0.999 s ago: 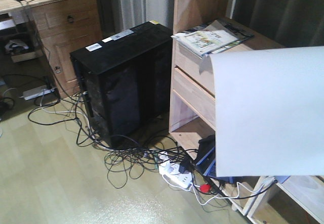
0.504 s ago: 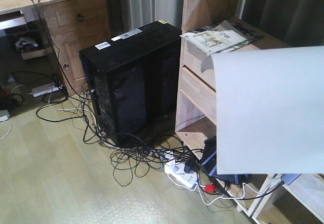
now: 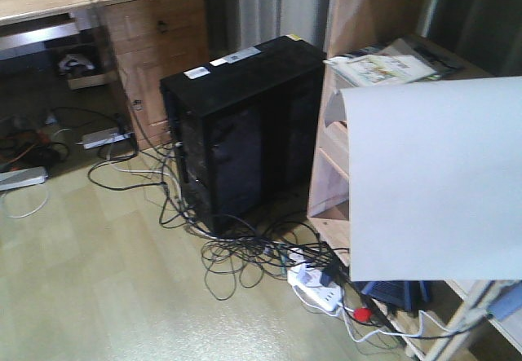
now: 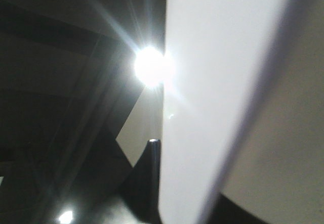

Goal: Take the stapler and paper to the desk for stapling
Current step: 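Drive the base away from the shelf toward the wooden desk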

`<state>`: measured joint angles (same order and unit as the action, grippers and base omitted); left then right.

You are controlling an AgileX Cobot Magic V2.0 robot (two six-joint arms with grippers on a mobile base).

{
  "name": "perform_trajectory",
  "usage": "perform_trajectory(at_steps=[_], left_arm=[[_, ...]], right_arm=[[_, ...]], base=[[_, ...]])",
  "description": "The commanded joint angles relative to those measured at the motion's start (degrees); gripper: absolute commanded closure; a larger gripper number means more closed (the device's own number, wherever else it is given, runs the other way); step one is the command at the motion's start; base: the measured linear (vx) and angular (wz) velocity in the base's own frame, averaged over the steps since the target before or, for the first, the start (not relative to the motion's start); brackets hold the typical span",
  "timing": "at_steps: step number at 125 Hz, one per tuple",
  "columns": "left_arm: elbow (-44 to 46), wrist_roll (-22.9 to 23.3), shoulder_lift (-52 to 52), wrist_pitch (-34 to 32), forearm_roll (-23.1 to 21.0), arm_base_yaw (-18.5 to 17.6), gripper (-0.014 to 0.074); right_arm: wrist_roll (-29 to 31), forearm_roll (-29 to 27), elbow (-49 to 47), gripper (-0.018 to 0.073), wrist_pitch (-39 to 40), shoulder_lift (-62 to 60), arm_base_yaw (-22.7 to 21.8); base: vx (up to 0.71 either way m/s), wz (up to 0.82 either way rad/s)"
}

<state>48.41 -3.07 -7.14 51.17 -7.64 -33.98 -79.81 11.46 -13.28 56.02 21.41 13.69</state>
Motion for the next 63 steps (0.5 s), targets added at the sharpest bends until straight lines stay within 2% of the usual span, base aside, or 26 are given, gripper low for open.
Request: perform_trajectory(at_steps=[1, 30, 63], left_arm=[[1.3, 0.1, -1.0, -6.6, -0.9, -0.4, 0.0603], [1.3, 0.1, -1.0, -6.6, -0.9, -0.4, 0.0603], [1.3, 0.1, -1.0, -6.6, -0.9, -0.4, 0.0603]], right_arm=[[0.4, -0.1, -1.8, 0.0566, 2.2, 0.5, 0.1], [0.4, -0.1, -1.8, 0.0566, 2.2, 0.5, 0.1], [0.4, -0.1, -1.8, 0.0566, 2.2, 0.5, 0.1]], base=[[0.06, 0.30], [0.09, 0.40], [0.15, 0.57]])
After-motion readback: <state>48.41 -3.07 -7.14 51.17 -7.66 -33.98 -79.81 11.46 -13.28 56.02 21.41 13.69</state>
